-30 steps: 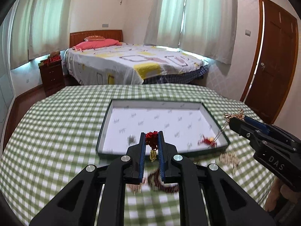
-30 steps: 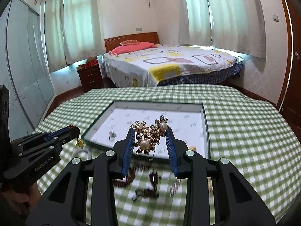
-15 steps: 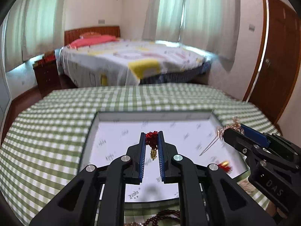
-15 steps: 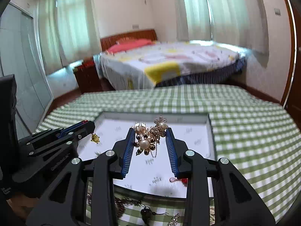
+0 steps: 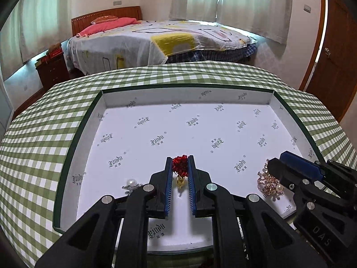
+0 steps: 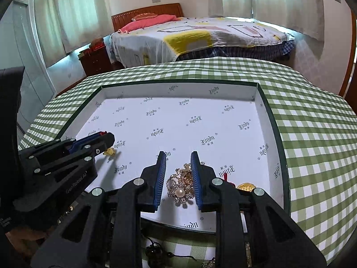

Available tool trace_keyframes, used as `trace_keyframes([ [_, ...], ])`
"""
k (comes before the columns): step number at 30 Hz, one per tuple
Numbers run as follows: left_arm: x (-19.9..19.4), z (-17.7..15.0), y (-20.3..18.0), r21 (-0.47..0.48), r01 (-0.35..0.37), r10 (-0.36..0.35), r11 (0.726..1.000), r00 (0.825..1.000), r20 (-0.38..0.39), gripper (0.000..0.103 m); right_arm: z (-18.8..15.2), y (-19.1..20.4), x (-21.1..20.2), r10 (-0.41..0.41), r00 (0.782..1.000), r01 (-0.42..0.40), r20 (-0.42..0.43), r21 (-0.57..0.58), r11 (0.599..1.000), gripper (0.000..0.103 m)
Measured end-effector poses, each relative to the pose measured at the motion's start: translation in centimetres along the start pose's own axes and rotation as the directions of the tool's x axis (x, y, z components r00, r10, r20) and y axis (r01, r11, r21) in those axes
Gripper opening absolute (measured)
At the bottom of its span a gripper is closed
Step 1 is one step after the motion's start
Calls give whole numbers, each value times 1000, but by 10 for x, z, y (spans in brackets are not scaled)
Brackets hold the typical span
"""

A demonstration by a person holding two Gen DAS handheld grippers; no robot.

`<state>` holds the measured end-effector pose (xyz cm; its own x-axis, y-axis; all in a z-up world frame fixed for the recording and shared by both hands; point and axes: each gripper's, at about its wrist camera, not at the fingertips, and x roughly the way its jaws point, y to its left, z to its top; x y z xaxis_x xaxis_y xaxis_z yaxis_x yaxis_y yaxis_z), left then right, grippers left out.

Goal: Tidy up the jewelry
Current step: 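Carry the brooch and red charm into the tray while both tools open to release them, then lift both open tools out of the tray back over the table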

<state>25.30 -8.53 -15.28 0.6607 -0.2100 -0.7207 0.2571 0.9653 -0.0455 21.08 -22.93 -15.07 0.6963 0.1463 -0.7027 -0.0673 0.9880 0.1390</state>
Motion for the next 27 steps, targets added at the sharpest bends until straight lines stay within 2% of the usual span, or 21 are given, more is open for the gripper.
trace_keyframes([
  [4, 1, 0, -1, -4, 10, -10, 1000, 1000, -1, 17, 0, -2, -2, -5, 1000, 5, 2, 7, 1000, 24],
  [5, 1, 0, -2, -4, 10, -10, 1000, 1000, -3, 25, 0, -3, -3, -7, 1000, 7, 3, 10, 1000, 24],
  [6, 0, 0, -2, -4, 10, -10, 1000, 1000, -2, 37, 0, -4, -3, -6, 1000, 6, 5, 12, 1000, 26],
  [8, -4, 0, -3, -7, 11, -11, 1000, 1000, 15, 51, 0, -5, -7, -9, 1000, 9, 11, 14, 1000, 31],
  [9, -8, 1, -3, -9, 14, -14, 1000, 1000, 28, 54, 0, -4, -9, -12, 1000, 12, 16, 14, 1000, 34],
  [12, -19, 3, -3, -8, 24, -24, 1000, 998, 52, 59, -1, -4, -16, -14, 1000, 13, 24, 15, 1000, 40],
  [18, -48, 3, 2, -14, 20, -18, 1000, 993, 113, 66, -6, -2, -41, -17, 999, 16, 48, 18, 1000, 40],
  [27, -93, -15, 12, -12, -17, 19, 1000, 984, 178, 67, -32, 0, -78, -20, 998, 18, 60, 23, 1000, 40],
])
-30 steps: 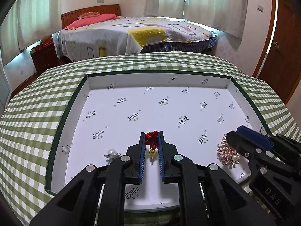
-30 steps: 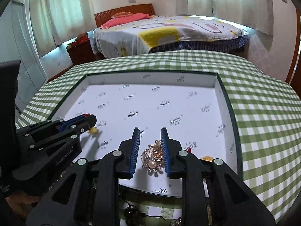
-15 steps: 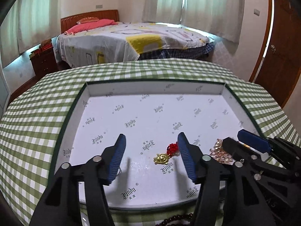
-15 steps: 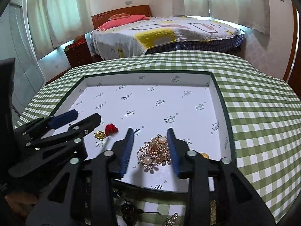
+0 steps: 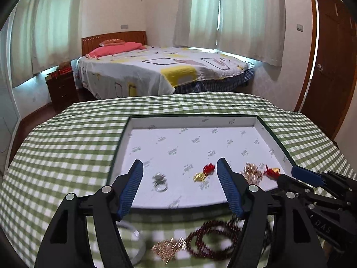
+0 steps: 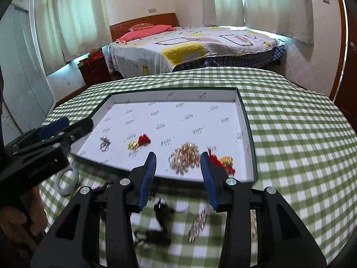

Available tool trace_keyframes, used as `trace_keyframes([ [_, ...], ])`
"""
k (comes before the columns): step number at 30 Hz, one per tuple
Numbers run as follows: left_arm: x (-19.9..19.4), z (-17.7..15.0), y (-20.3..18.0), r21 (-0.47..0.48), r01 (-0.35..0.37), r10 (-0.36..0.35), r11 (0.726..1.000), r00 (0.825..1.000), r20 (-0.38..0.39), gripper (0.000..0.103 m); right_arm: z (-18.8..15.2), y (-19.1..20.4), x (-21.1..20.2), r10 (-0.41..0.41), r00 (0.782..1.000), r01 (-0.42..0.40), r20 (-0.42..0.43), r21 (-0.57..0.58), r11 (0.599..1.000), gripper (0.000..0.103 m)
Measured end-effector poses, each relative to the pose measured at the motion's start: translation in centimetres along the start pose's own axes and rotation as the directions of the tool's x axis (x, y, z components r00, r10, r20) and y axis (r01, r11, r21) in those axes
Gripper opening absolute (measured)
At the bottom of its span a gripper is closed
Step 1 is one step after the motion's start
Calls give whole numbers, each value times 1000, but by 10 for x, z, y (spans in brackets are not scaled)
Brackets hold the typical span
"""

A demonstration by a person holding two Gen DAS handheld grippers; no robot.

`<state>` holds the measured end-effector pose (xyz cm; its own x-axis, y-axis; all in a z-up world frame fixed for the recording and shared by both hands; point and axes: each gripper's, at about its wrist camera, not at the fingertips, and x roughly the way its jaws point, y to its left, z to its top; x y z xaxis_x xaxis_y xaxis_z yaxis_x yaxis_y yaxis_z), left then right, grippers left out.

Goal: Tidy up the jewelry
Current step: 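Lift both open tools out of the tray back over the table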

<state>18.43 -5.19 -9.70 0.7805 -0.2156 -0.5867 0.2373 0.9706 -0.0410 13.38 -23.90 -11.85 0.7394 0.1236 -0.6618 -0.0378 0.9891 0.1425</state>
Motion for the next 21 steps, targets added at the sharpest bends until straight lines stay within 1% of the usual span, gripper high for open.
trace_keyframes([
  [4, -18, -18, 9, -13, -17, 17, 1000, 1000, -4, 67, -19, 1, -12, -3, 1000, 3, -13, -1, 1000, 40],
  [12, -37, -56, 27, -30, -63, 61, 998, 997, -51, 67, -54, 9, -23, 0, 999, 0, -50, -12, 1000, 40],
  [17, -39, -77, 37, -48, -88, 83, 995, 992, -99, 67, -67, 12, -24, 8, 998, -10, -70, -17, 1000, 40],
  [21, -38, -86, 44, -67, -106, 97, 992, 988, -122, 67, -72, 14, -23, 14, 997, -16, -77, -23, 1000, 40],
])
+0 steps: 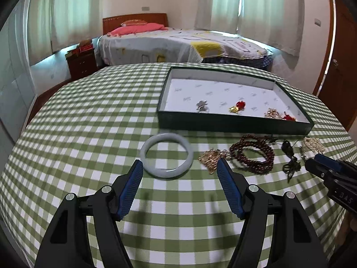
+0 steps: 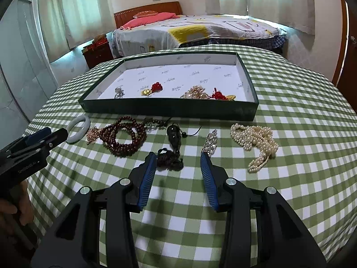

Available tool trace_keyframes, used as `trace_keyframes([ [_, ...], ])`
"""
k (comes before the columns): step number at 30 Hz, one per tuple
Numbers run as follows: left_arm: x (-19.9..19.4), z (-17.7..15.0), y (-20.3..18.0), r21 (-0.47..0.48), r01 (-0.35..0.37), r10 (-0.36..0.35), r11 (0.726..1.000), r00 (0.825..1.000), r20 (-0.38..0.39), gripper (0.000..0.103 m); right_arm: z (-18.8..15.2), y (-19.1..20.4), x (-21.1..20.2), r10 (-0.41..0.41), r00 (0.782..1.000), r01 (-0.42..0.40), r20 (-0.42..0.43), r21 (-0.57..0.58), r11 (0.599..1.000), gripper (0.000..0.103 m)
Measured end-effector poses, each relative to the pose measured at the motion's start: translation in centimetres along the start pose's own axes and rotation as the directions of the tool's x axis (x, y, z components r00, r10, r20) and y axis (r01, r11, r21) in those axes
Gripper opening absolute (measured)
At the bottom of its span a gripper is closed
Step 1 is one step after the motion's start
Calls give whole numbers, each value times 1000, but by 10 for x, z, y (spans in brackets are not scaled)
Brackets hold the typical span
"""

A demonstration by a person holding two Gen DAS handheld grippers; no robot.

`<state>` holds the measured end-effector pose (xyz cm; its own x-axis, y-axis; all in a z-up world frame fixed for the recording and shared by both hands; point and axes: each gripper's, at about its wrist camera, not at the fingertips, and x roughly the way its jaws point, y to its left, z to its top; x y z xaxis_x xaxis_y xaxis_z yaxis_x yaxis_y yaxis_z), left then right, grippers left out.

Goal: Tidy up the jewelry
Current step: 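Lift both open tools out of the tray back over the table, then grasp the white jade bangle with the left tool while the right tool grasps the black cord pendant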

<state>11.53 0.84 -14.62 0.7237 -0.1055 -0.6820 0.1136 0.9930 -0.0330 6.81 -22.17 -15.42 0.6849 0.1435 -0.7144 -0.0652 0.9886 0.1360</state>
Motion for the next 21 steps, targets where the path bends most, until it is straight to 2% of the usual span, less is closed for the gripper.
trace_keyframes([
  [13, 31, -1, 20, -22, -41, 39, 999, 997, -73, 67, -2, -1, 8, 1, 1000, -1, -19, 4, 1000, 40],
  [21, 41, 8, 20, -14, -17, 16, 1000, 996, -89, 67, -3, -2, 15, 4, 999, -4, -37, 10, 1000, 40],
])
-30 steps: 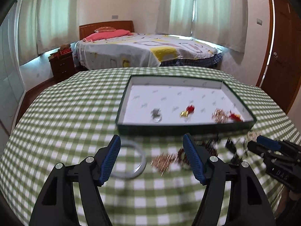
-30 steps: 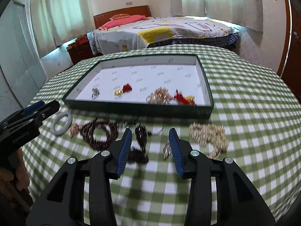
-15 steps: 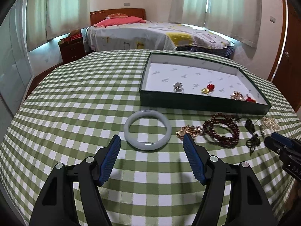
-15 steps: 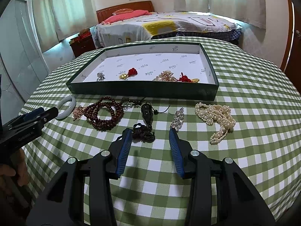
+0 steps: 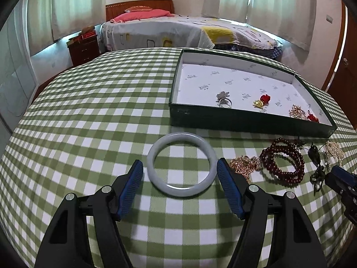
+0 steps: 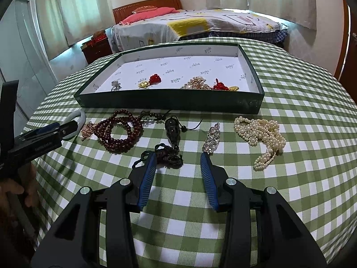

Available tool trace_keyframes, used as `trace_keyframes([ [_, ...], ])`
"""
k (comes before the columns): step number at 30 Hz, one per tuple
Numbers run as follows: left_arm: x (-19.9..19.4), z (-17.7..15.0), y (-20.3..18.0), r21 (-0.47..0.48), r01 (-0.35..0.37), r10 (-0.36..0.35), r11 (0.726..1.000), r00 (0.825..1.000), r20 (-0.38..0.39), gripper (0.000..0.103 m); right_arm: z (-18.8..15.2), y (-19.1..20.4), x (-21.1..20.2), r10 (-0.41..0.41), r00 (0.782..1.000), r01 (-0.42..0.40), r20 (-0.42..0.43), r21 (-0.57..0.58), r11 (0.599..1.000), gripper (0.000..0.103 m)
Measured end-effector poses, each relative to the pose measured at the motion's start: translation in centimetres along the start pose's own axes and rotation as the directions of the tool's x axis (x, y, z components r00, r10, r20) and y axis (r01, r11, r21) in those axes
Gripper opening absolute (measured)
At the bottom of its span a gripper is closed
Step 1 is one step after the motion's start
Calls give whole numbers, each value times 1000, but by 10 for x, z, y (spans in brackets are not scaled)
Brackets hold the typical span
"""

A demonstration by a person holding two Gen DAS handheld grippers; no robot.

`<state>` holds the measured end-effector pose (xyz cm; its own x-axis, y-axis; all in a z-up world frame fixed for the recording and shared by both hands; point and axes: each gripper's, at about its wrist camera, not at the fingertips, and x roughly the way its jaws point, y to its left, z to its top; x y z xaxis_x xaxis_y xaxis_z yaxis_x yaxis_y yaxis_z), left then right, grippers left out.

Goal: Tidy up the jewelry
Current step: 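Grasp the white jade bangle with the left tool while the right tool grasps the black cord pendant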

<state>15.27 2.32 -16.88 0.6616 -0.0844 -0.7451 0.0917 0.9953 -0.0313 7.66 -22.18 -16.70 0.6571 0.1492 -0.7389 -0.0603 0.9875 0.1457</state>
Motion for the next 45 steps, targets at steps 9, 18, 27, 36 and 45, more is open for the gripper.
trace_keyframes([
  [9, 10, 6, -1, 33, -1, 2, 999, 1000, -30, 72, 2, 1, 4, 5, 1000, -5, -5, -2, 1000, 40],
  [18, 3, 4, 0, 27, 12, -12, 1000, 1000, -3, 68, 5, 3, 7, 7, 1000, -7, -7, -6, 1000, 40],
  [27, -1, 1, 5, 10, 14, -14, 1000, 1000, -5, 68, 10, 13, 11, 28, 1000, -28, -15, -38, 999, 39],
  [36, 0, 3, 3, 23, 21, -21, 1000, 1000, -3, 68, 14, 18, 21, 1, 1000, -3, -26, -69, 998, 39],
  [45, -2, 3, 4, 18, 16, -16, 1000, 1000, 4, 68, 7, 21, 17, -12, 1000, 10, -11, -108, 994, 16],
])
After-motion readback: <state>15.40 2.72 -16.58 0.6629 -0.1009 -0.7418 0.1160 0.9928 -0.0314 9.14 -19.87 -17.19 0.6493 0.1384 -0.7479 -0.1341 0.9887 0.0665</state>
